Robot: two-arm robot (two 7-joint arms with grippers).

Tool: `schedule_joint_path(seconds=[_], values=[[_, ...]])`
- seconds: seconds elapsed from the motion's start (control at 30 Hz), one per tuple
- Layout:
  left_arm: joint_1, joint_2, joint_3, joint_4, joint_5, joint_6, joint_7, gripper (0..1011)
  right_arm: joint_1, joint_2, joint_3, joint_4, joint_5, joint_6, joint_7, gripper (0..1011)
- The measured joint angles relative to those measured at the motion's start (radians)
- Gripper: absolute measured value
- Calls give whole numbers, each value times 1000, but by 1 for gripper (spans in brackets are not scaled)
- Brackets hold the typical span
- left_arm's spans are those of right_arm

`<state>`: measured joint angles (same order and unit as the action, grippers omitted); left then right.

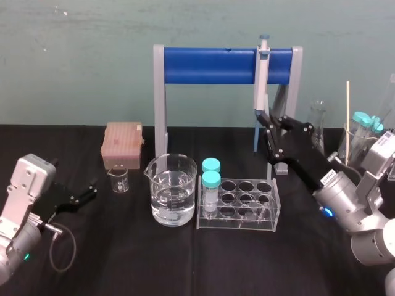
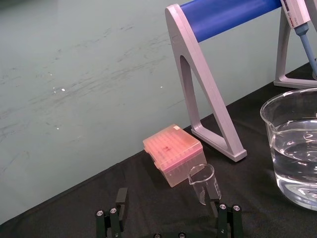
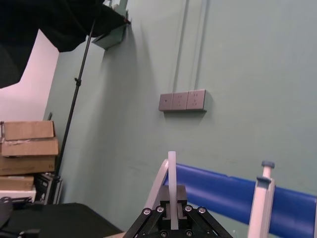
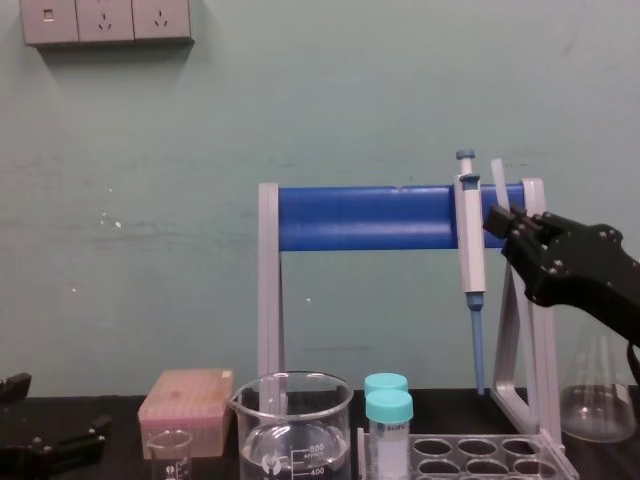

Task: Pick up the stirring rod with one hand, then place it down.

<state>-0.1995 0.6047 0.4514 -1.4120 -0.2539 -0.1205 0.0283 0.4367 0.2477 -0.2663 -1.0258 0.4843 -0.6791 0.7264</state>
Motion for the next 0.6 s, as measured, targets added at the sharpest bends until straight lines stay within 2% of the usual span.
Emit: schedule_joint_path(seconds=[0.37,0.6], values=[[0,0,0,0,0,0,0,1000,-24,4,7,-13,9,35,18,69],[0,0,0,0,0,0,0,1000,-23,-2,8,9,18,38,33,69]])
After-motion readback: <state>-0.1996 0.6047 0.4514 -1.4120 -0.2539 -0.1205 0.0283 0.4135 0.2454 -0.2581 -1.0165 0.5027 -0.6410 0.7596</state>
